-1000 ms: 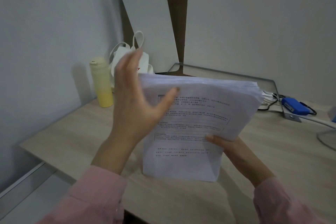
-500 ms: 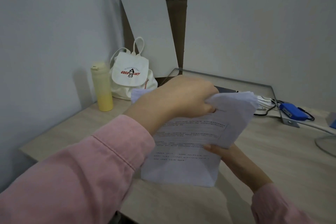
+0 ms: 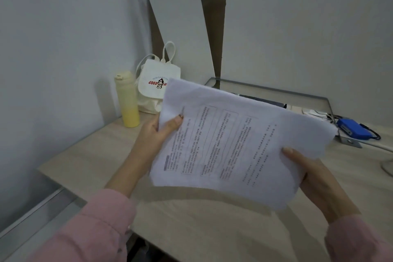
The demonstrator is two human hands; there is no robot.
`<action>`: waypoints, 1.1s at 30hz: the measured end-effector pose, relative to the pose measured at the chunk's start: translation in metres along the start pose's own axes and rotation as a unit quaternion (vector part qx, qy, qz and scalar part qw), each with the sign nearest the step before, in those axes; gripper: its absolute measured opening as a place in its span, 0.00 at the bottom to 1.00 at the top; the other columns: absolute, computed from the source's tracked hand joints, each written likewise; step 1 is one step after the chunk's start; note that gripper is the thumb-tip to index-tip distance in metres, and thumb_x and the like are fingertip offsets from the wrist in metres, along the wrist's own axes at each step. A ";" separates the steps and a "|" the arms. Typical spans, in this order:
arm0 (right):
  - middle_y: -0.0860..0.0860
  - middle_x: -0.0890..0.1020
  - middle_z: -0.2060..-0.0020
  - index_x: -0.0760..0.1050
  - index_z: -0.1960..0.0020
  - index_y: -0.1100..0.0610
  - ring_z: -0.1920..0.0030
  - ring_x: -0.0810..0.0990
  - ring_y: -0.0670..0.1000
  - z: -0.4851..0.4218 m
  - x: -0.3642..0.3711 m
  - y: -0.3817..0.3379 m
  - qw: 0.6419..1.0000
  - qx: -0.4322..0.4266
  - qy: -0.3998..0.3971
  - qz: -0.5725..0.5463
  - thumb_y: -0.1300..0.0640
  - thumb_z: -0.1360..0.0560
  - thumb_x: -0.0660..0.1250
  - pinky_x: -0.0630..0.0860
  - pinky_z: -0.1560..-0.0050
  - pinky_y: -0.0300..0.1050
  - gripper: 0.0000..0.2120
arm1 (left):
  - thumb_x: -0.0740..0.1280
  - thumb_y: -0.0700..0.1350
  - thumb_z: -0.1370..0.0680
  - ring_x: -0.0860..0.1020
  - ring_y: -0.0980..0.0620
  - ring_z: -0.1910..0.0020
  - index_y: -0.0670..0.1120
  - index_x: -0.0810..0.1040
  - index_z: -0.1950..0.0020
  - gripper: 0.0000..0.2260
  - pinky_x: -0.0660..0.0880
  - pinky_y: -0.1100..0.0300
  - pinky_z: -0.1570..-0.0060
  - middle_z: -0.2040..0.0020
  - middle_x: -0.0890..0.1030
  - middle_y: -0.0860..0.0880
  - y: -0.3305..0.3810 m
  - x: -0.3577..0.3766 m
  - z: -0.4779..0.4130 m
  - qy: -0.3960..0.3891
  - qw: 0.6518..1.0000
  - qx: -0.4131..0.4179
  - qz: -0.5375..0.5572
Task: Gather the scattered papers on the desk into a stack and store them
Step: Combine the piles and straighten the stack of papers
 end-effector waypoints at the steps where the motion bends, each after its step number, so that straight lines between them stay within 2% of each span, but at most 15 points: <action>1: 0.53 0.85 0.49 0.81 0.47 0.49 0.51 0.84 0.55 0.001 0.002 -0.001 1.000 -0.009 0.006 0.015 0.51 0.39 0.75 0.82 0.58 0.49 0.20 | 0.71 0.52 0.29 0.84 0.51 0.59 0.51 0.81 0.51 0.09 0.79 0.63 0.66 0.56 0.86 0.50 -0.014 -0.003 0.003 0.011 1.000 -0.016 0.014; 4: 0.54 0.85 0.50 0.82 0.48 0.48 0.52 0.85 0.55 0.010 0.001 0.015 0.998 0.018 0.006 0.067 0.51 0.40 0.77 0.81 0.60 0.46 0.20 | 0.67 0.46 0.32 0.83 0.58 0.59 0.53 0.80 0.51 0.11 0.77 0.66 0.66 0.57 0.86 0.55 -0.053 -0.009 0.015 0.035 0.998 -0.051 0.021; 8: 0.52 0.85 0.48 0.81 0.47 0.47 0.50 0.84 0.54 0.018 0.001 0.035 0.996 0.061 -0.003 0.062 0.57 0.35 0.74 0.82 0.58 0.45 0.17 | 0.65 0.44 0.36 0.82 0.62 0.64 0.49 0.79 0.52 0.13 0.75 0.70 0.70 0.63 0.85 0.58 -0.076 0.001 0.023 0.034 0.995 -0.083 0.031; 12: 0.52 0.84 0.47 0.80 0.45 0.47 0.49 0.84 0.53 0.019 -0.008 0.027 0.996 0.044 -0.008 0.072 0.56 0.38 0.77 0.81 0.57 0.44 0.22 | 0.67 0.47 0.41 0.82 0.62 0.65 0.48 0.79 0.54 0.16 0.75 0.70 0.70 0.65 0.85 0.57 -0.073 -0.001 0.020 0.049 0.996 -0.056 0.054; 14: 0.52 0.84 0.47 0.80 0.45 0.48 0.49 0.84 0.54 0.020 -0.009 0.030 0.995 0.052 -0.015 0.084 0.57 0.38 0.77 0.81 0.57 0.43 0.22 | 0.67 0.49 0.43 0.82 0.62 0.64 0.48 0.79 0.54 0.19 0.75 0.70 0.69 0.64 0.85 0.57 -0.078 0.000 0.026 0.037 0.995 -0.065 0.058; 17: 0.54 0.85 0.49 0.81 0.47 0.49 0.51 0.84 0.54 0.024 -0.007 0.039 0.994 0.080 -0.008 0.069 0.58 0.38 0.77 0.81 0.60 0.44 0.19 | 0.68 0.47 0.40 0.83 0.57 0.64 0.47 0.81 0.55 0.15 0.77 0.67 0.69 0.64 0.85 0.54 -0.083 0.005 0.033 0.007 0.994 -0.094 0.054; 22: 0.53 0.85 0.50 0.82 0.49 0.49 0.51 0.84 0.53 0.026 -0.009 0.037 0.996 0.067 -0.001 0.063 0.58 0.38 0.77 0.81 0.60 0.42 0.19 | 0.67 0.50 0.44 0.81 0.57 0.64 0.42 0.80 0.59 0.18 0.76 0.67 0.67 0.65 0.82 0.50 -0.084 0.001 0.026 0.035 0.994 -0.094 0.032; 25: 0.54 0.85 0.48 0.79 0.44 0.51 0.50 0.84 0.55 0.029 -0.003 0.040 0.995 0.079 0.000 0.061 0.60 0.34 0.74 0.81 0.58 0.44 0.18 | 0.68 0.48 0.41 0.81 0.57 0.66 0.43 0.80 0.60 0.14 0.76 0.67 0.69 0.67 0.82 0.51 -0.089 0.003 0.031 -0.002 0.993 -0.116 0.029; 27: 0.55 0.85 0.49 0.79 0.44 0.53 0.51 0.84 0.56 0.028 -0.002 0.037 0.994 0.089 0.013 0.063 0.57 0.34 0.72 0.82 0.59 0.45 0.19 | 0.68 0.42 0.32 0.82 0.60 0.67 0.45 0.80 0.58 0.05 0.75 0.70 0.70 0.67 0.84 0.53 -0.087 0.000 0.026 -0.017 0.993 -0.115 0.016; 29: 0.56 0.85 0.51 0.80 0.46 0.53 0.53 0.85 0.58 0.027 0.000 0.031 0.992 0.110 0.018 0.062 0.54 0.34 0.72 0.82 0.60 0.48 0.16 | 0.66 0.38 0.27 0.83 0.58 0.65 0.47 0.81 0.55 0.06 0.76 0.69 0.70 0.63 0.86 0.54 -0.082 -0.006 0.018 -0.033 0.989 -0.143 -0.004; 31: 0.59 0.85 0.52 0.81 0.48 0.55 0.54 0.85 0.62 0.026 0.000 0.027 0.988 0.144 0.030 0.053 0.52 0.34 0.72 0.82 0.59 0.53 0.16 | 0.68 0.44 0.29 0.84 0.52 0.60 0.46 0.82 0.49 0.10 0.78 0.62 0.67 0.57 0.86 0.49 -0.080 -0.014 0.012 -0.073 0.975 -0.210 0.021; 33: 0.60 0.85 0.53 0.80 0.47 0.58 0.55 0.84 0.64 0.028 0.003 0.027 0.982 0.178 0.041 0.038 0.51 0.33 0.72 0.81 0.59 0.54 0.17 | 0.68 0.52 0.29 0.84 0.47 0.57 0.45 0.84 0.49 0.14 0.80 0.57 0.63 0.54 0.86 0.45 -0.079 -0.019 0.015 -0.099 0.942 -0.283 0.150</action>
Point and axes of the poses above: each hand's wrist, its own z-axis away from the middle knuckle, its own x-axis out of the palm, y = z × x, the point moved 1 cm from there along -z, towards the middle knuckle
